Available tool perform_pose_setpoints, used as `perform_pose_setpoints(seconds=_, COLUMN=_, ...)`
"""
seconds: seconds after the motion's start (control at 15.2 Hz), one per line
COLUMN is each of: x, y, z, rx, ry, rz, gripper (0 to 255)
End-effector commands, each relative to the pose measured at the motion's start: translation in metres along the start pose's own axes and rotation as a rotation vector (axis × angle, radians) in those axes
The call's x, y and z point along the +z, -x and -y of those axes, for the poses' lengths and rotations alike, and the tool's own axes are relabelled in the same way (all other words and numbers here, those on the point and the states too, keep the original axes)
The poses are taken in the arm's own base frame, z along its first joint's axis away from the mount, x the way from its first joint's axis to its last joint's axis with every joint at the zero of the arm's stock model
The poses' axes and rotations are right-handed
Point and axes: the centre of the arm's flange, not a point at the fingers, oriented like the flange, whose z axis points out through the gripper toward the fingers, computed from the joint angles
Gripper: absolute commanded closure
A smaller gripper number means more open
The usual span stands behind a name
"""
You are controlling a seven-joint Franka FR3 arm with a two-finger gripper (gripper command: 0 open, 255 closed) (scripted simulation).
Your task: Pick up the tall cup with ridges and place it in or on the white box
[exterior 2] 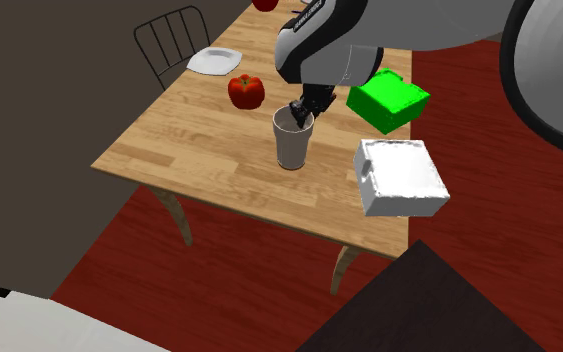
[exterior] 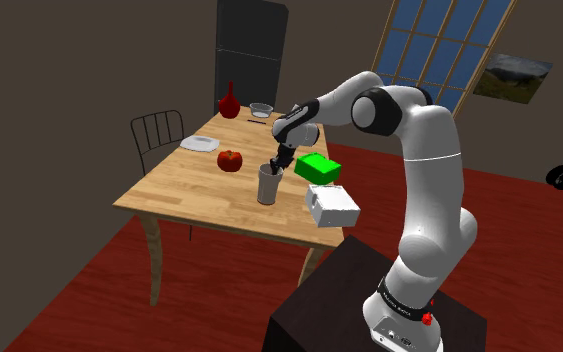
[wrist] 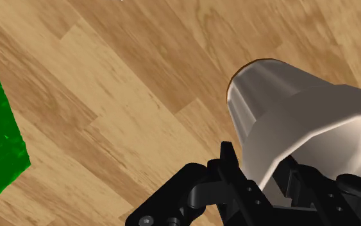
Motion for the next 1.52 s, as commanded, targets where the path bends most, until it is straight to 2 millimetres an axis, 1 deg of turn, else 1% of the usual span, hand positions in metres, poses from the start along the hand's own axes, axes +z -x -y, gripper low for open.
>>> perform_pose_setpoints(seconds=0.0, x=0.000, y=0.000, z=0.000, rx=0.000, ry=0.000, rz=0.000, gripper=255)
perform_pose_setpoints(seconds=0.46, x=0.000, y=0.000, z=0.000, rx=0.000, ry=0.000, rz=0.000, gripper=255)
perform_pose_setpoints(seconds=1.45, x=-0.078, y=-0.014, z=0.005, rx=0.000, ry=0.000, rz=0.000, gripper=255)
